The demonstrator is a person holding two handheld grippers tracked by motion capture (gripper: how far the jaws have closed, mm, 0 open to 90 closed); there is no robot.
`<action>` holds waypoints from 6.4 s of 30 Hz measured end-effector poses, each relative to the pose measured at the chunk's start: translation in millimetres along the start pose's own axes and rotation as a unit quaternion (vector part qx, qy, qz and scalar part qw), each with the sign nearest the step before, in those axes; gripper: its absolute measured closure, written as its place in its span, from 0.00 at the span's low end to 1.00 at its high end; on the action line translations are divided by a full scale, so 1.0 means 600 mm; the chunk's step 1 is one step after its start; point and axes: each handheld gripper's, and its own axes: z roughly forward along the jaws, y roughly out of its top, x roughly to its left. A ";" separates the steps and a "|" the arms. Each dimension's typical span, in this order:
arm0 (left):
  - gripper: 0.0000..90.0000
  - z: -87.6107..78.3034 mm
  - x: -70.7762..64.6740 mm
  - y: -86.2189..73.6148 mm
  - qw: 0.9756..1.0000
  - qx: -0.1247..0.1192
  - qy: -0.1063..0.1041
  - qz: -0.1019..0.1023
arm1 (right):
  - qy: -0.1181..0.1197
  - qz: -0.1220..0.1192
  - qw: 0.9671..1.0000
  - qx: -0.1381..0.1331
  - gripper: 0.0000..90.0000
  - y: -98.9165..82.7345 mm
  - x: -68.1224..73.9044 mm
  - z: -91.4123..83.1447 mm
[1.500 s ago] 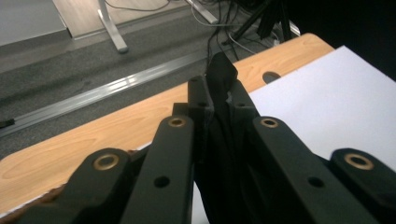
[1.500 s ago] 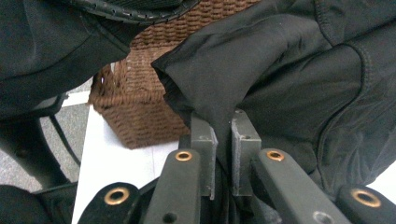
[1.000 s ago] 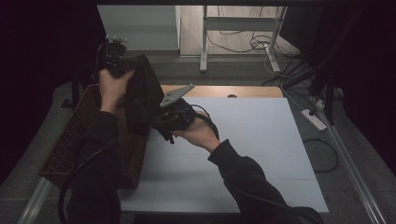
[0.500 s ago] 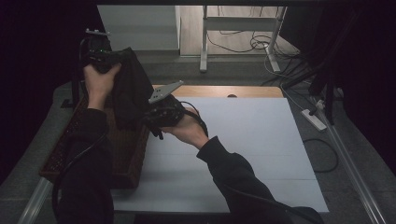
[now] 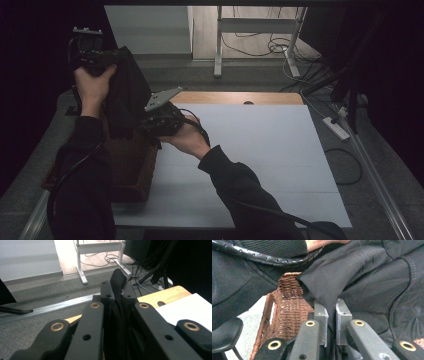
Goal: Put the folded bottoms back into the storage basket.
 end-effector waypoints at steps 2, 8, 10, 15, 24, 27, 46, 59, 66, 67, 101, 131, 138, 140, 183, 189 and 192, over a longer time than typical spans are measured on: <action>0.93 -0.003 0.003 -0.001 1.000 0.001 0.005 0.001 | 0.002 0.000 1.000 -0.003 0.93 0.002 0.002 0.006; 0.93 -0.007 0.013 -0.010 1.000 0.006 0.010 0.000 | 0.007 0.001 1.000 -0.002 0.93 0.004 0.007 0.025; 0.93 -0.006 0.017 -0.016 1.000 0.011 0.011 0.000 | 0.008 0.003 1.000 0.000 0.93 0.002 0.008 0.033; 0.93 0.000 0.028 -0.032 1.000 0.019 0.015 -0.004 | 0.013 0.007 1.000 0.004 0.93 -0.006 0.012 0.056; 0.93 0.016 0.048 -0.065 0.999 0.035 0.023 -0.005 | 0.017 0.017 1.000 0.011 0.93 -0.019 0.013 0.090; 0.93 0.023 0.052 -0.075 0.999 0.039 0.025 -0.007 | 0.020 0.020 0.999 0.014 0.93 -0.022 0.014 0.101; 0.92 0.056 0.083 -0.144 0.997 0.076 0.032 -0.009 | 0.023 0.040 0.998 0.046 0.92 -0.056 0.024 0.174; 0.91 0.055 0.113 -0.189 0.995 0.093 0.027 -0.036 | 0.028 0.029 0.997 0.065 0.92 -0.071 0.038 0.210; 0.85 0.057 0.130 -0.215 0.991 0.111 0.059 -0.050 | 0.028 0.030 0.997 0.072 0.86 -0.077 0.045 0.224; 0.78 0.054 0.135 -0.218 0.990 0.106 0.071 -0.058 | 0.033 0.037 0.997 0.067 0.80 -0.079 0.045 0.226; 0.13 0.113 0.081 -0.258 0.987 0.136 -0.050 -0.063 | -0.067 0.099 0.987 0.103 0.00 -0.106 -0.033 0.021; 0.95 0.208 0.008 -0.294 0.945 0.307 -0.076 0.086 | -0.116 0.145 0.978 0.092 0.00 -0.201 -0.063 -0.151; 0.69 0.192 0.010 -0.277 0.960 0.261 -0.072 0.076 | -0.119 0.151 0.977 0.094 0.00 -0.210 -0.064 -0.160; 0.55 0.181 0.014 -0.268 0.965 0.245 -0.064 0.071 | -0.118 0.148 0.977 0.094 0.00 -0.211 -0.061 -0.162; 0.00 0.011 -0.108 -0.311 0.985 0.123 -0.106 0.055 | -0.116 0.150 0.977 0.098 0.00 -0.275 -0.003 -0.228; 0.00 -0.002 -0.129 -0.323 0.984 0.124 -0.118 0.051 | -0.114 0.165 0.975 0.095 0.00 -0.284 0.004 -0.242; 0.00 -0.010 -0.133 -0.328 0.984 0.124 -0.117 0.042 | -0.117 0.168 0.974 0.095 0.00 -0.289 0.007 -0.248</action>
